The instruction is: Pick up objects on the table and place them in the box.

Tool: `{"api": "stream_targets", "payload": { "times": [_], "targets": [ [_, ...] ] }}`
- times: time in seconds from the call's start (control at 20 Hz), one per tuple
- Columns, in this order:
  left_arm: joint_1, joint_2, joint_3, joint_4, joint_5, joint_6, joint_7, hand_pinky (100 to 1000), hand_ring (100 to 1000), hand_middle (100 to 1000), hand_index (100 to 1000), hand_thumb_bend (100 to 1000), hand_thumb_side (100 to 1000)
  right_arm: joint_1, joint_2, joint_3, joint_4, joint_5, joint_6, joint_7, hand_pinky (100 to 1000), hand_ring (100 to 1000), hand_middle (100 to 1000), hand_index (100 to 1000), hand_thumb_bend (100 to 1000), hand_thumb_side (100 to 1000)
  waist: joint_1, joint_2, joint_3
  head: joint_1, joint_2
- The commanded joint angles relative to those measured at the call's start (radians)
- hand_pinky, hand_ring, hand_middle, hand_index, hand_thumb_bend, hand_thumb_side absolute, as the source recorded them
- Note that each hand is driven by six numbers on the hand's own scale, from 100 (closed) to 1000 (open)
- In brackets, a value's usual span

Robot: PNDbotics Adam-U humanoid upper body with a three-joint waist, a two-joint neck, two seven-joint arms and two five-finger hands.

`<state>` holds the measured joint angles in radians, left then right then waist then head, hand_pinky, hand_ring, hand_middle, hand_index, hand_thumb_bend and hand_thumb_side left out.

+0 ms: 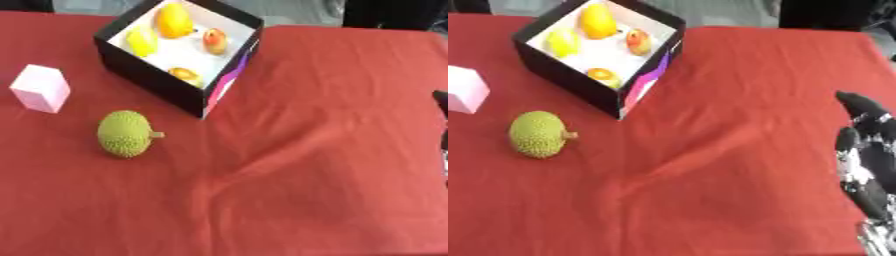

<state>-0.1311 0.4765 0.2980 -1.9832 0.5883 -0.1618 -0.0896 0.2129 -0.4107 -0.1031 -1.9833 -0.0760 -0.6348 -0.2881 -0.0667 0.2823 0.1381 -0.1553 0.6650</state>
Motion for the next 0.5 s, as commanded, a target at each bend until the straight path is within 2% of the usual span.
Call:
{"api": "stream_targets", "payload": {
  "times": [0.05,0.2,0.4,0.5],
  "targets": [
    [-0.007,0.071,0.015,-0.017,-0.009,-0.035,-0.008,814,888,800,841,100,581,0.003,0.033,-0.002,-0.017,0.032,0.01,-0.027,1000,904,788,835,100,516,0.008,-0.006,-0.005,0.018,-0.019],
    [0.002,0.188,0.024,-0.013,-0.057,-0.105,-0.046,815,893,829,854,100,565,0.008,0.053,0.001,-0.017,0.063,0.021,-0.037,1000,902,787,834,100,518,0.014,0.0,-0.016,0.028,-0.013],
    [0.005,0.399,0.027,0.08,-0.091,-0.224,-0.143,816,896,841,863,100,637,0.016,0.058,0.002,-0.017,0.071,0.027,-0.045,1000,899,788,836,100,528,0.022,-0.002,-0.025,0.024,0.0],
    [-0.008,0.501,0.027,0.17,-0.113,-0.3,-0.205,814,894,838,862,100,566,0.021,0.055,0.004,-0.017,0.073,0.038,-0.042,1000,903,792,839,100,525,0.024,-0.004,-0.03,0.027,0.006]
  ]
}}
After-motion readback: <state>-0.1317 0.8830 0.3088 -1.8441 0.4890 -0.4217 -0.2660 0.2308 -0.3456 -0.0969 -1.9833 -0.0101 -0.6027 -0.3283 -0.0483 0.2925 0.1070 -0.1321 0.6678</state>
